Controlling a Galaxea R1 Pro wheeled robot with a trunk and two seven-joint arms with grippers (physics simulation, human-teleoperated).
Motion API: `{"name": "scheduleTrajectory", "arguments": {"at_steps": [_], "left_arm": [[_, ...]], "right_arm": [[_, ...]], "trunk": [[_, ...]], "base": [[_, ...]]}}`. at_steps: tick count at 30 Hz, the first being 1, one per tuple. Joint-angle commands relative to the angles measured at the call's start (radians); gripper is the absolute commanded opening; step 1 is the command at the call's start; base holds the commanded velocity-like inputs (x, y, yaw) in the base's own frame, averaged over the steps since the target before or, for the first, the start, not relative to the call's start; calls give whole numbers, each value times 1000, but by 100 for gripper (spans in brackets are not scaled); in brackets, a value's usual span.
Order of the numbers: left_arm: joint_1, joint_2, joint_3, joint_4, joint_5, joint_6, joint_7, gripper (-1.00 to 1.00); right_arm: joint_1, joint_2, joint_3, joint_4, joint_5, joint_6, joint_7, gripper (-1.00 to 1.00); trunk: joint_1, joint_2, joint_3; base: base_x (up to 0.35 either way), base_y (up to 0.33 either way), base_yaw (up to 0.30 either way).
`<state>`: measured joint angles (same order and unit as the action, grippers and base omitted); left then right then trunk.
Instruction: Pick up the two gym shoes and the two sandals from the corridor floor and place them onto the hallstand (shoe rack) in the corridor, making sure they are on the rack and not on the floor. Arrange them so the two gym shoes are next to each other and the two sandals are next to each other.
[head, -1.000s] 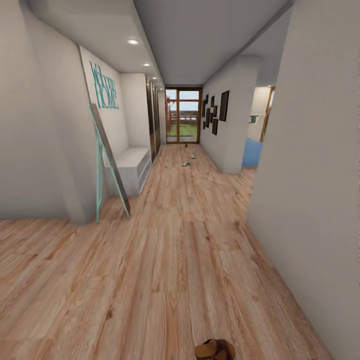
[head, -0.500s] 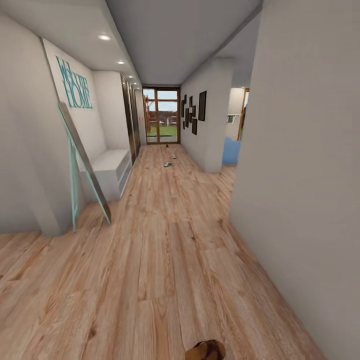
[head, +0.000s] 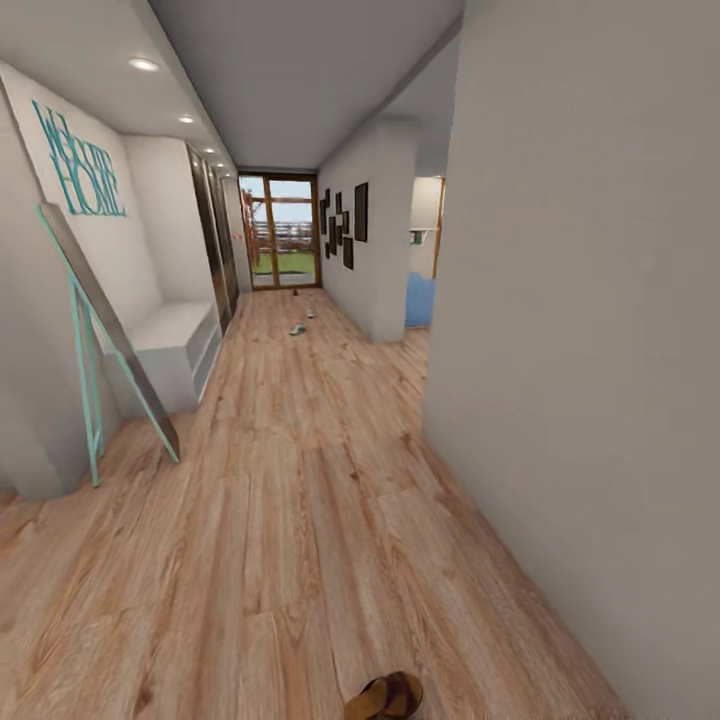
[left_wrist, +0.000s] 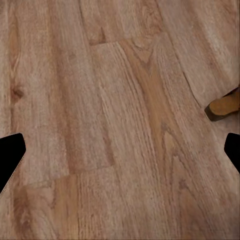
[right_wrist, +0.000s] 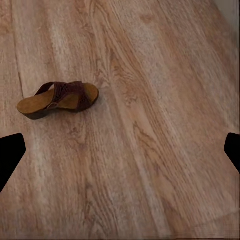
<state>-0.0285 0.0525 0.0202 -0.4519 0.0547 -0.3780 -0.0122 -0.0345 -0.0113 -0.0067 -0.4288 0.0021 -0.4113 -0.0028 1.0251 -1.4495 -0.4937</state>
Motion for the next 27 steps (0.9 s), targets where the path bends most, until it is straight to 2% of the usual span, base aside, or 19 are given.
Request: {"name": "scheduleTrajectory", "arguments": {"at_steps": [1,6,7,8,11,14,16,19,24,27], "left_arm": [[-10,3,0,-1,5,-1,-2,100],[-108,28,-5,3,6,13,-4,100],[-157,34,-6,5,2,38,-5,100],[-241,41,-8,6,-16,108,-6,100],[-307,40,-8,7,-49,154,-5,100],[-320,37,-8,7,-62,161,-5,100],[-328,35,-8,8,-73,164,-5,100],[-331,35,-8,8,-77,164,-5,100],[-328,35,-6,9,-79,161,-6,100],[-325,35,-6,9,-79,161,-6,100]], "right_arm": [[-1,0,-1,0,0,-3,0,100],[-1,0,0,-7,2,-4,1,100],[-1,-2,0,-23,3,-4,2,100],[-2,-9,1,-106,7,-3,4,100],[-14,-12,1,-254,9,4,4,100],[-31,-13,1,-311,10,17,4,100],[-74,-13,2,-358,10,72,4,100],[-135,-13,2,-375,10,157,5,100],[-204,-13,2,-382,10,261,7,100],[-217,-13,5,-382,10,284,8,100]], "trunk": [[0,-1,-1],[0,-1,-1],[0,-1,-1],[0,-1,-1],[0,-1,-1],[0,-1,-1],[0,-1,-1],[0,-1,-1],[0,-1,-1],[0,-1,-1]], "base": [[0,0,-250],[0,0,-117],[0,0,-46],[0,0,-19],[0,0,-8],[0,0,-3],[0,0,-1],[0,0,0],[0,0,0],[0,0,0]]}}
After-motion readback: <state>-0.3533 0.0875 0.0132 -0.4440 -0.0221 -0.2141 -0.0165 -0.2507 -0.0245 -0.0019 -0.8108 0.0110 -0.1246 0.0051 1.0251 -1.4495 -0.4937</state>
